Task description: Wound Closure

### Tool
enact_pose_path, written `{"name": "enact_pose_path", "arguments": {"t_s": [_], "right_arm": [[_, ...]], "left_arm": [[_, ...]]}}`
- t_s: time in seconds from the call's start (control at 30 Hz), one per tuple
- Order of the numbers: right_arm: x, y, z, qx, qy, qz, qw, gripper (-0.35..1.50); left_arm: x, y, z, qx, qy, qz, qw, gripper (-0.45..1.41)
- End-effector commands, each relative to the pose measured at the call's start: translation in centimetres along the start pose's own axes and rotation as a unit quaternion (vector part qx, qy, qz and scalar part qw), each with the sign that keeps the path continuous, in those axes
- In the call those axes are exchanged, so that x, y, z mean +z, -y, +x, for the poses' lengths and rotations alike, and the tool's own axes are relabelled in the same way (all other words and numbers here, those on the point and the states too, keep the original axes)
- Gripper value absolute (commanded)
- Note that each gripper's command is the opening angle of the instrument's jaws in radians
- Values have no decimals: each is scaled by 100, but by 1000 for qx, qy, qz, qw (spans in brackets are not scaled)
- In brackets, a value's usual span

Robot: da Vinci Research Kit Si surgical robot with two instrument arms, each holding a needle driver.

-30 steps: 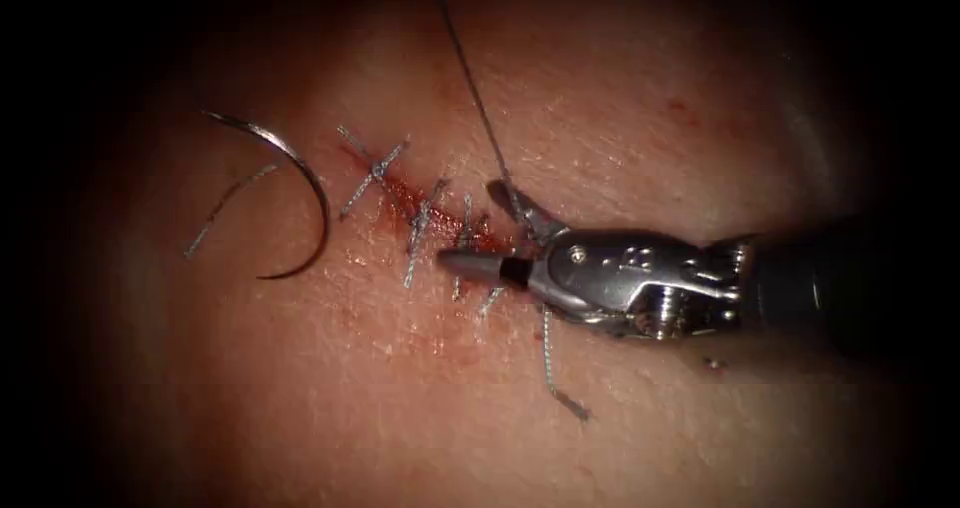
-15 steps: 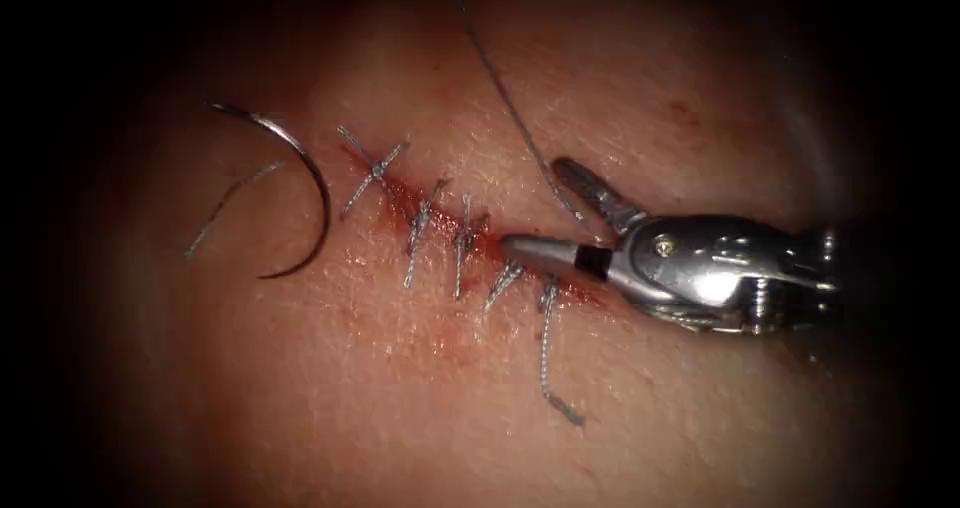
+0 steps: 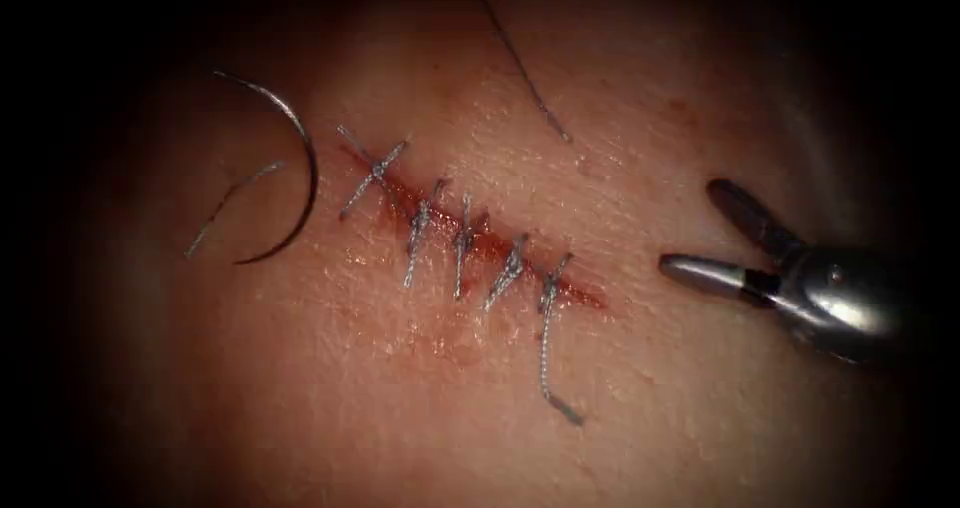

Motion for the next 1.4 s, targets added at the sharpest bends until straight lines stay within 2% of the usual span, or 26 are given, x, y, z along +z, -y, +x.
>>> {"name": "enact_pose_path", "arguments": {"t_s": [0.03, 0.1, 0.13, 0.17, 0.23, 0.3, 0.37, 0.43, 0.47, 0.5, 0.53, 0.6, 0.7, 0.77, 0.83, 0.9, 0.93, 1.0, 1.03, 1.1, 1.13, 1.17, 1.27, 1.37, 1.4], "right_arm": [[3, 7, -13, 1, 1, -4, 1000, 148], [5, 9, -16, -1, 1, -7, 1000, 148], [6, 11, -16, -1, 1, -8, 1000, 148], [7, 12, -17, -1, 1, -7, 1000, 148], [8, 15, -18, -2, 0, -7, 1000, 148], [10, 19, -22, -3, -2, -7, 1000, 148], [13, 22, -25, -5, -2, -7, 1000, 148], [15, 24, -25, -5, -1, -5, 1000, 148], [16, 26, -25, -5, -1, -4, 1000, 148], [16, 26, -24, -5, -1, -4, 1000, 148], [16, 29, -24, -5, -2, -3, 1000, 148], [15, 31, -24, -5, -2, -1, 1000, 148], [12, 33, -24, -5, -2, 0, 1000, 148], [10, 34, -24, -6, -2, 0, 1000, 148], [11, 37, -23, -5, -2, -1, 1000, 148], [11, 39, -23, -5, -2, -1, 1000, 148], [9, 40, -22, -5, -2, 1, 1000, 148], [8, 40, -21, -5, -2, 2, 1000, 148], [7, 40, -21, -5, -2, 2, 1000, 148], [5, 41, -21, -5, -3, 6, 1000, 148], [2, 43, -21, -2, -6, 20, 1000, 148], [-1, 45, -20, -5, -7, 24, 1000, 148], [-10, 48, -13, -20, 6, 35, 999, 148], [-21, 48, -1, -42, 30, 39, 998, 145], [-27, 48, 7, -54, 33, 36, 997, 145]], "left_arm": [[13, -7, -1, -6, 2, 2, 1000, -45], [30, -26, -8, -25, 1, -5, 1000, -45], [35, -35, -12, -43, -3, -15, 999, -37], [38, -41, -14, -72, -1, -26, 997, -11], [41, -55, -21, -125, 17, -60, 990, 19], [41, -64, -25, -192, 2, -127, 973, 73], [35, -64, -27, -233, -22, -157, 959, 69], [30, -60, -26, -261, -30, -174, 949, 93], [27, -54, -26, -277, -32, -185, 942, 111], [25, -50, -27, -293, -35, -189, 937, 106], [21, -46, -29, -324, -42, -205, 923, 95], [14, -44, -34, -361, -51, -226, 903, 105], [-1, -46, -44, -392, -67, -251, 883, 115], [-13, -46, -51, -403, -85, -256, 874, 118], [-32, -39, -62, -411, -102, -236, 874, 121], [-47, -38, -67, -411, -103, -236, 874, 123], [-62, -46, -67, -409, -104, -240, 874, 123], [-74, -59, -62, -410, -110, -250, 870, 123], [-79, -67, -58, -401, -115, -253, 873, 123], [-88, -88, -44, -382, -125, -253, 880, 123], [-96, -111, -25, -355, -135, -248, 891, 120], [-99, -122, -17, -344, -141, -248, 895, 118], [-105, -156, 12, -312, -172, -262, 897, 111], [-112, -190, 41, -281, -188, -280, 899, 103], [-116, -211, 56, -260, -185, -287, 903, 96]]}}
